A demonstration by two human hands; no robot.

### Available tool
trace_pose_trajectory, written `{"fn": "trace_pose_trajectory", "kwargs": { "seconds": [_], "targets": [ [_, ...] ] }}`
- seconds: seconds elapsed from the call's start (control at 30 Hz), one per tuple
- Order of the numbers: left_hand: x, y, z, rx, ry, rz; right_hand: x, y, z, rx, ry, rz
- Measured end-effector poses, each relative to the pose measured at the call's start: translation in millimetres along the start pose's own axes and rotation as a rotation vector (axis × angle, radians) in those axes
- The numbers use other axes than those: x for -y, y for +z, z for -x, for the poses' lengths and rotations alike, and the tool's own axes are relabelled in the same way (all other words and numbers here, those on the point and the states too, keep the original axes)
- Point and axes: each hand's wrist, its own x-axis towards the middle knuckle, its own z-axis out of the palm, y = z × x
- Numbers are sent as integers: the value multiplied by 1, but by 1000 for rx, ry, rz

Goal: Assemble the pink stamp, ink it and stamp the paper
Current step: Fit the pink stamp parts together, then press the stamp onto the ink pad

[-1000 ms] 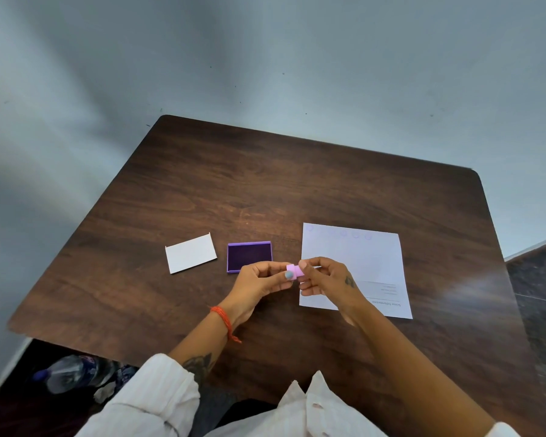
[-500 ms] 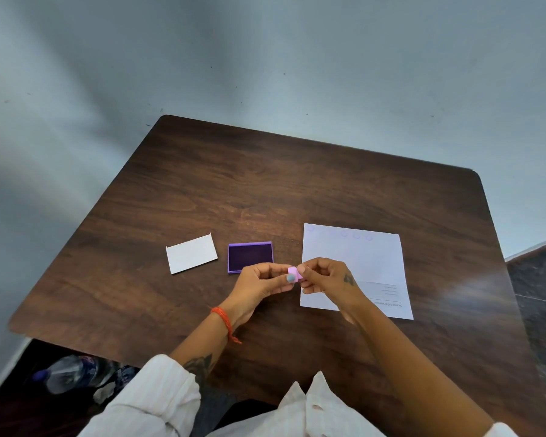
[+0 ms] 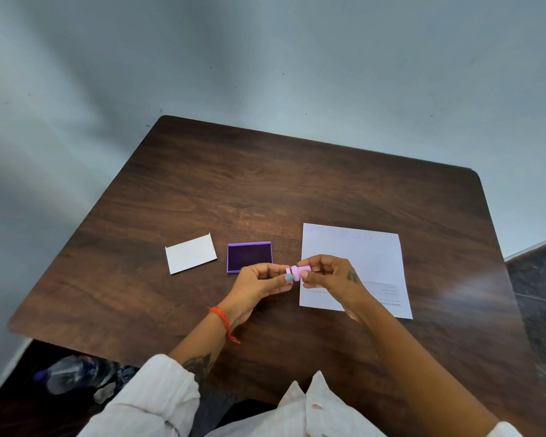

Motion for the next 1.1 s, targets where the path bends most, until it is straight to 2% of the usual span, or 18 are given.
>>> {"fn": "trace_pose_trajectory", "kwargs": {
  "seconds": [0.23, 0.67, 1.0, 1.1],
  "targets": [
    [7, 2, -1, -121, 102, -179, -7, -9, 0, -63, -11, -49],
    [38, 5, -2, -311, 339, -738, -19, -17, 8, -67, 21, -95],
    [41, 3, 0, -324, 411, -800, -20, -19, 12, -67, 56, -137],
    [34, -7, 4, -396, 465, -802, -19, -17, 9, -74, 90, -202]
  ]
}}
